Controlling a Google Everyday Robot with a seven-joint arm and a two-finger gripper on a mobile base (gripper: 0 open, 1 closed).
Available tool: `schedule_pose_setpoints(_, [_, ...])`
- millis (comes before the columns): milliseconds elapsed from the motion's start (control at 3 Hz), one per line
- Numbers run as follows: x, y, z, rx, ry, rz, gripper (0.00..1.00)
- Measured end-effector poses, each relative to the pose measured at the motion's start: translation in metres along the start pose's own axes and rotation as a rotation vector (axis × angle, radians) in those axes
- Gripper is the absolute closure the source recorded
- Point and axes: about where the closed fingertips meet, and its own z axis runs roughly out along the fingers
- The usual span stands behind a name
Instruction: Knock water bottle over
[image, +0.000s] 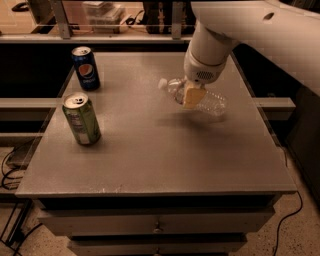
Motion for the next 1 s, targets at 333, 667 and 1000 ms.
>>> schedule_pose_setpoints(333, [0.0002,0.0076,0.0075,-0.040,0.004,-0.018,0.35])
schedule_pose_setpoints(667, [-0.0001,0.0078,0.0075,-0.039,0.005,-0.018,0.12])
schedule_pose_setpoints(1000, [-0.0005,0.0083,0.0077,-0.040,0.005,-0.020,0.00])
